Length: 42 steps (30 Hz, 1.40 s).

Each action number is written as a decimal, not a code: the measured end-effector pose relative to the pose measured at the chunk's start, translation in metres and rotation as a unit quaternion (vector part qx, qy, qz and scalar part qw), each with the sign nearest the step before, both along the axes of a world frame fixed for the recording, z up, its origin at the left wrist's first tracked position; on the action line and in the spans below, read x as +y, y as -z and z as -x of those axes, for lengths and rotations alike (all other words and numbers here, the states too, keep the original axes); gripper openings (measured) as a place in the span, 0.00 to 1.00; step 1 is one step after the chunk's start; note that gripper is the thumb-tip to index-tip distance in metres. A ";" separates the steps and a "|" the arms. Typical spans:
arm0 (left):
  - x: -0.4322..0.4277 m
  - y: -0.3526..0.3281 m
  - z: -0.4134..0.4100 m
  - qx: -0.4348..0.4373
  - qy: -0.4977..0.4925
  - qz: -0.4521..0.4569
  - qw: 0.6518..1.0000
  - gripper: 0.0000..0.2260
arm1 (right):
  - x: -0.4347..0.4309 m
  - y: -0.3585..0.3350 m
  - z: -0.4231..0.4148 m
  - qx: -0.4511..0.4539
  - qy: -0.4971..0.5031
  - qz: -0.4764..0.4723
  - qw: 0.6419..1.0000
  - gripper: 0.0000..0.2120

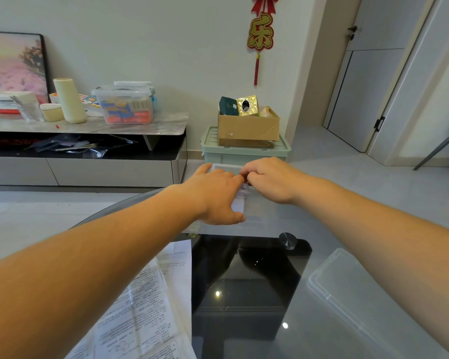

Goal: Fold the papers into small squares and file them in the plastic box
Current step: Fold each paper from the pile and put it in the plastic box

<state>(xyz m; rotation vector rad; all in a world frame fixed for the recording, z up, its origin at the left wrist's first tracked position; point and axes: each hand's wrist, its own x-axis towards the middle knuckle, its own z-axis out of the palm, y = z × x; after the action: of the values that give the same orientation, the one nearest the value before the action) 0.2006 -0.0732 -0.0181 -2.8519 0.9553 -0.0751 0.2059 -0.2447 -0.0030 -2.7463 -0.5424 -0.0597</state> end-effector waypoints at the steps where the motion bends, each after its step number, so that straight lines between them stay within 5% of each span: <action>1: 0.000 0.000 0.000 0.002 -0.002 -0.005 1.000 0.34 | -0.001 0.000 0.000 0.000 -0.002 0.007 1.000 0.15; 6: 0.003 -0.002 0.001 -0.020 0.003 -0.001 1.000 0.36 | 0.002 0.001 0.006 -0.030 -0.001 0.061 0.998 0.16; 13: 0.037 -0.026 0.048 -0.054 -0.028 0.144 0.988 0.29 | 0.000 -0.015 0.060 -0.146 0.013 -0.053 0.988 0.11; 19: 0.098 -0.018 0.159 0.058 -0.162 0.193 0.966 0.18 | 0.015 0.002 0.188 0.014 -0.121 0.008 0.993 0.14; 24: 0.120 -0.004 0.249 0.172 -0.188 0.077 0.964 0.39 | 0.041 0.015 0.257 0.112 -0.193 -0.015 0.975 0.23; 28: 0.111 0.003 0.277 0.211 -0.158 0.073 0.962 0.39 | 0.043 0.009 0.280 0.123 -0.129 -0.037 0.983 0.26; 32: 0.101 0.008 0.298 0.176 -0.133 0.097 0.971 0.35 | 0.036 0.001 0.308 0.140 -0.076 -0.050 0.986 0.15; 40: 0.092 0.011 0.319 0.192 -0.121 0.208 0.951 0.25 | 0.024 0.000 0.356 0.191 0.010 -0.124 0.974 0.17; 42: 0.088 0.009 0.324 0.204 -0.116 0.240 0.942 0.22 | 0.019 0.006 0.361 0.183 0.020 -0.129 0.974 0.25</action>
<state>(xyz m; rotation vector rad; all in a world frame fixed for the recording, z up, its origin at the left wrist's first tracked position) -0.1233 0.0147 -0.0274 -3.5030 0.7253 0.3725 -0.1551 -0.2261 -0.0089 -2.4323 -0.3477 0.3359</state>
